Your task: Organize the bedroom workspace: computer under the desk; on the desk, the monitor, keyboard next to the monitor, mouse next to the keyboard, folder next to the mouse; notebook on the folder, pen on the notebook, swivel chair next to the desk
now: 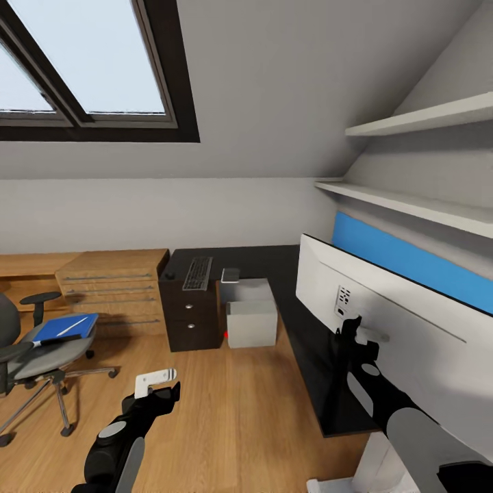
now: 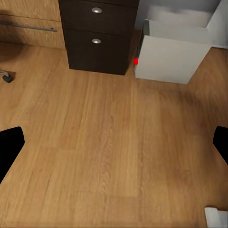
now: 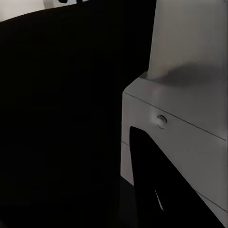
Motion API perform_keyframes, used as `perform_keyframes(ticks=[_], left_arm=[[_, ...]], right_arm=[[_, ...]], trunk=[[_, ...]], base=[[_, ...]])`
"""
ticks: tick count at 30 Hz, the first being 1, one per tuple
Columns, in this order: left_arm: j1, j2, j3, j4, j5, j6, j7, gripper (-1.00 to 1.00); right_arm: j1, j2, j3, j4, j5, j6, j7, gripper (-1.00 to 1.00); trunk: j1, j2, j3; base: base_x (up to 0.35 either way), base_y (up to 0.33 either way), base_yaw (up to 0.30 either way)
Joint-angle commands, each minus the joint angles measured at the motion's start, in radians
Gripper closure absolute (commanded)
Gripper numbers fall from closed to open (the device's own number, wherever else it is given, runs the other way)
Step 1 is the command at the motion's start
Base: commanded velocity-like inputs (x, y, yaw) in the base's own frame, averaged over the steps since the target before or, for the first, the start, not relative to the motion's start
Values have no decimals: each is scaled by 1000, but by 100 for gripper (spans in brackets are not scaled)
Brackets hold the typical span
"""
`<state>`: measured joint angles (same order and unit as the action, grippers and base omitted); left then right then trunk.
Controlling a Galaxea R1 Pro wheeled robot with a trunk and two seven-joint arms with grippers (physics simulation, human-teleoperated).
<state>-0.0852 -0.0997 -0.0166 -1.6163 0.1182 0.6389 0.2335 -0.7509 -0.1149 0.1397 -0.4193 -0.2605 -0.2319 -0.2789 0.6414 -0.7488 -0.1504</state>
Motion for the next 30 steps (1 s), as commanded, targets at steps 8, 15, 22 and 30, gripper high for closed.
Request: perform_keyframes(ticks=[8, 15, 22, 30], left_arm=[[-1, 1, 0, -2, 11, 4, 9, -100], [-1, 1, -1, -1, 11, 2, 9, -100], [-1, 1, -1, -1, 11, 2, 9, -100], [-1, 1, 0, -2, 11, 2, 9, -100]], right_arm=[[-1, 0, 11, 34, -26, -7, -9, 100], [0, 0, 11, 34, -25, -8, -9, 100], [-1, 0, 12, 34, -26, -7, -7, 100], [-1, 0, 12, 34, -26, -7, -5, 100]], trunk=[[0, -1, -2], [0, -1, -2], [0, -1, -2], [0, -1, -2]], base=[[6, -4, 0], [217, 0, 0], [111, 0, 0], [38, 20, 0]])
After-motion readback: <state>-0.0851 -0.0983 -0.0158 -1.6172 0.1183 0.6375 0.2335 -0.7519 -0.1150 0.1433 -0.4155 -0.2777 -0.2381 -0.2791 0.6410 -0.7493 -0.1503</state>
